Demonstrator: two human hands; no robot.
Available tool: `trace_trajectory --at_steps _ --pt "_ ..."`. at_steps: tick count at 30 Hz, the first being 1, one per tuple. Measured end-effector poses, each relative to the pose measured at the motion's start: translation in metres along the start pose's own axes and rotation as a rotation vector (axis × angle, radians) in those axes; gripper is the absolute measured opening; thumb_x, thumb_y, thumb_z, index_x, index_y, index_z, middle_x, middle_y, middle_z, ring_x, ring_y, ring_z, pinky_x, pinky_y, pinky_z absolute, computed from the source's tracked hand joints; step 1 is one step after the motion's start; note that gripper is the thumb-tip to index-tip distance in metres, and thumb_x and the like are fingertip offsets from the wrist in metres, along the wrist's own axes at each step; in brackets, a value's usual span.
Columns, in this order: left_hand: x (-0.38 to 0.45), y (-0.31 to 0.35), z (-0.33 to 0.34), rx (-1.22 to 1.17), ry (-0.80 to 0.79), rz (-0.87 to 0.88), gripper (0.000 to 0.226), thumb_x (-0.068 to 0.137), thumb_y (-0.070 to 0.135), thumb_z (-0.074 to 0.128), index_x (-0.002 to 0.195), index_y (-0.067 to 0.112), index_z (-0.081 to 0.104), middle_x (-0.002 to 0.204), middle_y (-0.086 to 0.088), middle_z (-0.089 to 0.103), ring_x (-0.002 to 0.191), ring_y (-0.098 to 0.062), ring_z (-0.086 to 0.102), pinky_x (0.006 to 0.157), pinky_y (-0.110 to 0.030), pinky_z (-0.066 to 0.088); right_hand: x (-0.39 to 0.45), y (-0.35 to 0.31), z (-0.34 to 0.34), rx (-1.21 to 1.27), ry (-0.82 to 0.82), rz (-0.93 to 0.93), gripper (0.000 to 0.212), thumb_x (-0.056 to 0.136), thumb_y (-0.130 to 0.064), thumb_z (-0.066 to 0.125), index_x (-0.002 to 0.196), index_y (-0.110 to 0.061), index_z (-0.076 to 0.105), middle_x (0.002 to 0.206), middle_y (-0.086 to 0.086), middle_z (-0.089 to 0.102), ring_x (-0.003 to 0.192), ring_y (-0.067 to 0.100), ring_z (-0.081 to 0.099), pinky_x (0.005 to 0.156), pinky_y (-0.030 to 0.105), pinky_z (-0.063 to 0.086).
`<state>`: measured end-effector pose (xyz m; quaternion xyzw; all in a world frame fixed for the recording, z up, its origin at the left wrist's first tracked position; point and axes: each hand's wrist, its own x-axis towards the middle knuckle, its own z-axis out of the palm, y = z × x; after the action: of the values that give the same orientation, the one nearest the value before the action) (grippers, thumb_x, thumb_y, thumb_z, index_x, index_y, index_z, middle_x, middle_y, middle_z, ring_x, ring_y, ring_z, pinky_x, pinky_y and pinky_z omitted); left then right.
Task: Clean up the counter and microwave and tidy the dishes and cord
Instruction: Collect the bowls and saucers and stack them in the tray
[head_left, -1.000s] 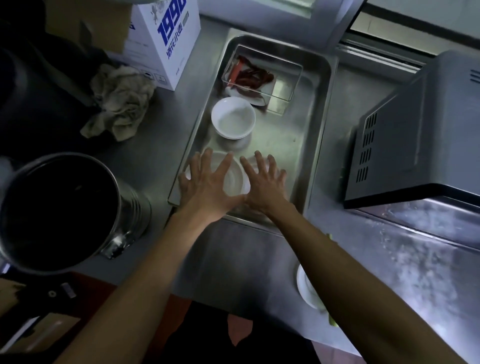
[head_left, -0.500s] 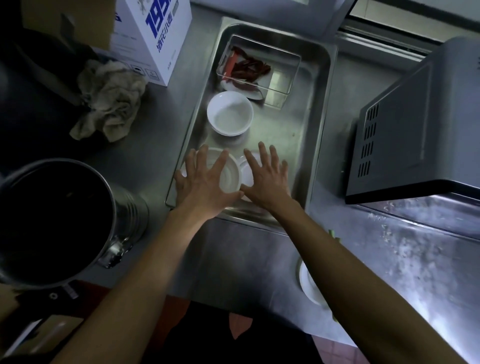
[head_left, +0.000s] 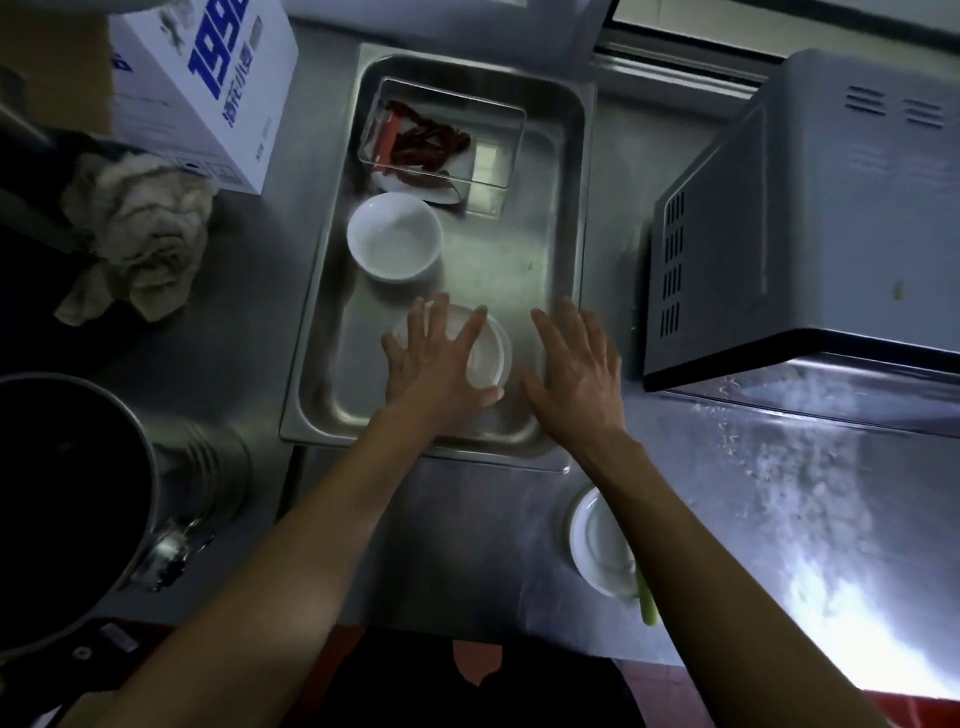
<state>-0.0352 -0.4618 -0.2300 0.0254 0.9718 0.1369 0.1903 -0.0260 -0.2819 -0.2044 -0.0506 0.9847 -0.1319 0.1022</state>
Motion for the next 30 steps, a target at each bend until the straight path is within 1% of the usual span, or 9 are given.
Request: trace_trajectory --at_steps 4,9,15,20,25,29,30 --pt "0.014 0.008 0.011 0.062 0.001 0.004 0.108 0.070 0.075 0.065 0.155 0.043 0.006 0.165 -0.008 -0.002 0.150 -0.037 -0.003 0.110 -0.070 0.017 -0.007 0.011 0.003 0.029 0.013 0.035 0.068 0.093 -0.035 0.059 0.154 -0.025 0.029 0.165 0.011 0.016 0.152 0.032 0.011 0.119 0.053 0.019" --pt "0.026 0.010 0.019 0.078 -0.013 0.000 0.110 0.068 0.074 0.067 0.155 0.041 0.007 0.165 -0.009 -0.001 0.150 -0.039 0.001 0.109 -0.071 0.018 -0.014 0.021 0.008 0.051 0.017 0.036 0.067 0.095 -0.036 0.057 0.153 -0.024 0.028 0.164 0.011 0.018 0.152 0.033 0.013 0.118 0.055 0.023" --pt "0.027 0.012 0.026 0.093 -0.039 -0.018 0.114 0.066 0.075 0.070 0.155 0.042 0.006 0.165 -0.007 -0.005 0.150 -0.039 -0.004 0.110 -0.073 0.016 -0.016 0.022 0.012 0.078 0.013 0.042 0.066 0.095 -0.037 0.056 0.153 -0.025 0.027 0.164 0.010 0.019 0.152 0.032 0.012 0.117 0.054 0.024" --pt "0.025 0.009 0.031 0.131 -0.016 0.000 0.114 0.067 0.077 0.066 0.155 0.041 0.003 0.166 -0.009 -0.005 0.150 -0.040 -0.004 0.108 -0.074 0.017 -0.014 0.016 0.011 0.093 0.008 0.043 0.064 0.094 -0.034 0.057 0.152 -0.024 0.031 0.164 0.011 0.019 0.151 0.032 0.014 0.117 0.055 0.024" --pt "0.022 0.007 0.029 0.142 -0.013 0.037 0.113 0.069 0.080 0.062 0.156 0.037 0.003 0.166 -0.010 -0.006 0.150 -0.040 -0.006 0.108 -0.076 0.014 -0.016 0.010 0.010 0.090 0.007 0.065 0.065 0.094 -0.034 0.057 0.152 -0.024 0.031 0.164 0.010 0.018 0.151 0.031 0.013 0.116 0.054 0.023" --pt "0.013 0.006 0.021 0.097 0.013 0.076 0.104 0.078 0.077 0.056 0.157 0.031 0.007 0.166 -0.010 -0.002 0.151 -0.037 -0.005 0.112 -0.073 0.009 -0.024 0.011 0.008 0.092 0.025 0.084 0.057 0.092 -0.033 0.060 0.145 -0.021 0.042 0.159 0.012 0.029 0.147 0.034 0.024 0.114 0.057 0.032" --pt "0.010 0.007 0.018 0.079 0.020 0.088 0.100 0.081 0.075 0.055 0.158 0.030 0.009 0.166 -0.010 0.000 0.151 -0.036 -0.004 0.112 -0.072 0.009 -0.028 0.012 0.007 0.104 0.027 0.109 0.055 0.092 -0.034 0.060 0.143 -0.021 0.044 0.159 0.012 0.030 0.147 0.033 0.024 0.114 0.056 0.032"
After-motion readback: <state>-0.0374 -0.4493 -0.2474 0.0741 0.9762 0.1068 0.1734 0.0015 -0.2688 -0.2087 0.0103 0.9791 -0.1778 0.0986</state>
